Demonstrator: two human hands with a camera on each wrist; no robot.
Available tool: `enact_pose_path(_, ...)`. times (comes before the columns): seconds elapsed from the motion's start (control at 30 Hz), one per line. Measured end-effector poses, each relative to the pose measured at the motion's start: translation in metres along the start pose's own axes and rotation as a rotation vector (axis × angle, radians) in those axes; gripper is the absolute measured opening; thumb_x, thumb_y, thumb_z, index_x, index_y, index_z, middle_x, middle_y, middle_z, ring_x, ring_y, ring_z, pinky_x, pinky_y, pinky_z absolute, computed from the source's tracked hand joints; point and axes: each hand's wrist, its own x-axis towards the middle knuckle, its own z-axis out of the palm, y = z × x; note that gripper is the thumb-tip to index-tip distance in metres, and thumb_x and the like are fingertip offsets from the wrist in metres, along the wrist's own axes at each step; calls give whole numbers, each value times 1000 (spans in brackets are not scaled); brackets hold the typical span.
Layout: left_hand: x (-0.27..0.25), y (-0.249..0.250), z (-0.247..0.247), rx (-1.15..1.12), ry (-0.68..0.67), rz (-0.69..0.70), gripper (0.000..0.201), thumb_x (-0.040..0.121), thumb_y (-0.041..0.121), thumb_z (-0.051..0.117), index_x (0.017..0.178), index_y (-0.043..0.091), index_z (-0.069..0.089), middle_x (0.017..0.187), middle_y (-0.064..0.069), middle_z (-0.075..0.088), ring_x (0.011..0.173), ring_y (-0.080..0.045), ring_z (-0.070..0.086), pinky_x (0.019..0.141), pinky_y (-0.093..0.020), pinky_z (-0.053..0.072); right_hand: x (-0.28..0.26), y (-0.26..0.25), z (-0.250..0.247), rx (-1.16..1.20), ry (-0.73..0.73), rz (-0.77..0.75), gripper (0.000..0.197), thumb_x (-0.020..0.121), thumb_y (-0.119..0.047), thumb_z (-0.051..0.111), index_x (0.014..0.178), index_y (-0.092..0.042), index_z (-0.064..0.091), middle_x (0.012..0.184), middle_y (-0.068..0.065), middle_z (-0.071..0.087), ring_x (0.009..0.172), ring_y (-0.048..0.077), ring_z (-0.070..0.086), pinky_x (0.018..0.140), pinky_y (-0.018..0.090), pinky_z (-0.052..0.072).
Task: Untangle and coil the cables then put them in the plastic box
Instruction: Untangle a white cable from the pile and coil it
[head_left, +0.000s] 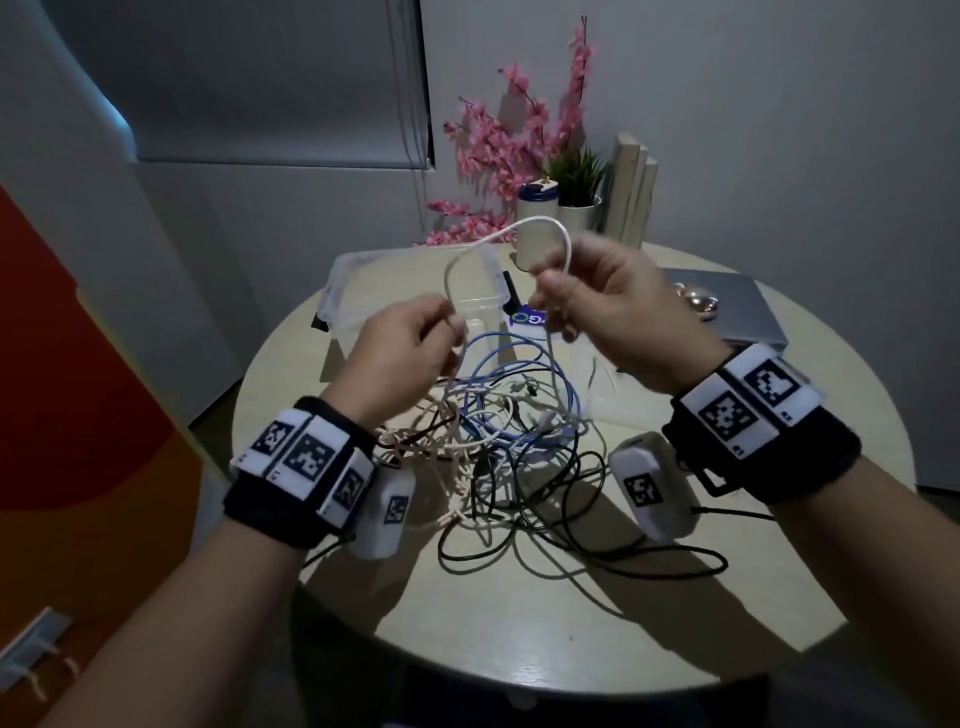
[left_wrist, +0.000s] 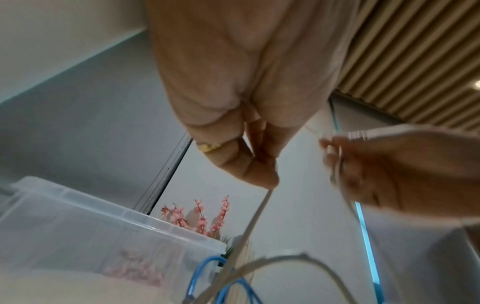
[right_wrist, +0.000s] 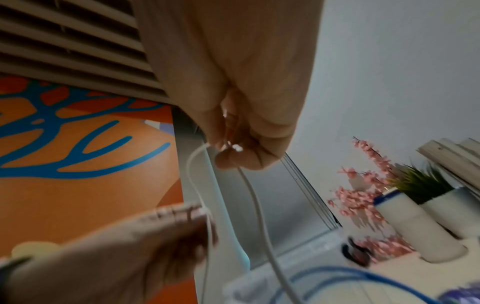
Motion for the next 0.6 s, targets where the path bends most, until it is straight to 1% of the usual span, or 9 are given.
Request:
enact_pose_path(0.07,3,5,0,-235,33,-10,24,99,15,47,76,15,55,73,-5,62,65,-15,62,71,-36,57,-3,21,6,-128,-59,106,10,94,-2,52,95,-9,58,76,3,59,56,2,56,52,13,43)
enact_pose_path(0.13,3,14,2,-385,71,-2,23,100,11,42,80,10,53,75,-6,61,64,-11,61,68,-28,56,-6,42,12,-276,-135,179,8,91,-9,59,97,-13,61,82,1,63,66,9,59,58,17,46)
enact_pose_path(0.2,4,23,3,-496,107,14,24,101,10,39,80,10,51,79,-8,60,64,-9,61,68,-23,55,-9,56,17,-355,-202,232,17,88,-16,65,104,-15,64,89,-1,64,72,9,59,69,22,48)
enact_pose_path(0.3,6,30,1,-675,129,57,22,102,9,34,83,10,46,83,-10,59,68,-13,61,69,-22,55,-11,61,27,-393,-280,244,35,83,-23,71,117,-23,63,88,-8,60,77,-1,56,76,18,43)
enact_pose_path(0.37,6,35,-1,-781,146,100,20,103,10,34,87,9,47,85,-9,62,72,-15,62,69,-23,54,-10,62,36,-405,-324,267,44,81,-27,72,123,-31,60,89,-12,59,88,2,57,83,21,43)
enact_pose_path(0.43,6,40,-9,-828,179,147,19,102,11,35,93,6,51,86,-7,67,74,-14,64,69,-22,53,-8,64,41,-481,-368,286,42,81,-26,73,120,-35,60,98,-10,64,98,8,59,88,25,45)
enact_pose_path(0.5,6,44,-22,-853,230,191,22,103,12,33,101,-1,49,87,-6,68,74,-12,65,71,-23,53,-6,63,44,-572,-365,265,27,85,-20,68,110,-32,66,98,-6,67,91,10,62,81,26,48)
enact_pose_path(0.53,5,45,-30,-867,259,207,22,103,13,31,102,-1,48,86,-6,68,73,-11,65,72,-24,53,-5,63,45,-578,-340,249,22,88,-15,62,105,-27,69,89,-5,66,79,8,62,72,22,47)
enact_pose_path(0.6,1,41,-44,-848,304,210,21,104,15,29,95,7,47,82,-2,70,71,-12,64,71,-27,53,-1,63,43,-480,-234,287,31,93,-1,44,101,-19,68,72,-2,59,59,8,56,53,19,45)
